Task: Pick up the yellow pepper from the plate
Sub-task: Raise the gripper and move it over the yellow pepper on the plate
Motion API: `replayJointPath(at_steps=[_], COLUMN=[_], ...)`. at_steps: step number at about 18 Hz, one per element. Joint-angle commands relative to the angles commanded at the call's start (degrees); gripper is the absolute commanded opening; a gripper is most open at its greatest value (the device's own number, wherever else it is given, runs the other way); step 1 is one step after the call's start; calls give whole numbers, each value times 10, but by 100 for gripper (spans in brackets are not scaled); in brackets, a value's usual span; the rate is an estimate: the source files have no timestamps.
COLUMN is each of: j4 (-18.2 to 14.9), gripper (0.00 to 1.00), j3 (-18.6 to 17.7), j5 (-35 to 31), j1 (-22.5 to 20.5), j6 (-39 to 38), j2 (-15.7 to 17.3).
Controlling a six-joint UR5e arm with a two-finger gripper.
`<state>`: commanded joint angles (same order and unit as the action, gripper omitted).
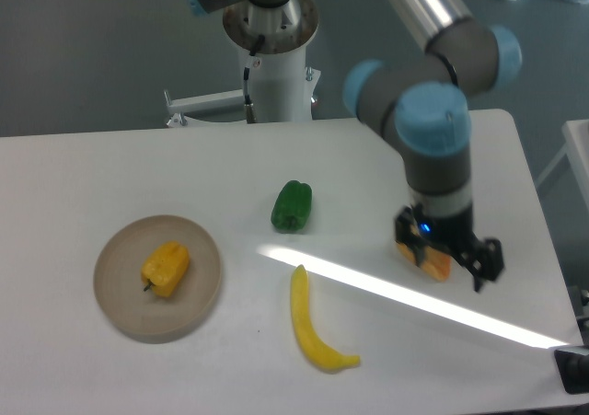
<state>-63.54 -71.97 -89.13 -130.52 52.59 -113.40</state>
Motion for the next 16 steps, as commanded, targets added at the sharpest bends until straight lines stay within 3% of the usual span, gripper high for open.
replayJointPath(at_steps=[3,6,11,16], j4=[0,1,7,25], gripper=[100,100,100,100], j3=[-47,-85,-127,-157], j5=[25,55,61,89], j1=[18,48,126,156], j6=[-75,-150,-244,-275], j2=[43,65,66,58])
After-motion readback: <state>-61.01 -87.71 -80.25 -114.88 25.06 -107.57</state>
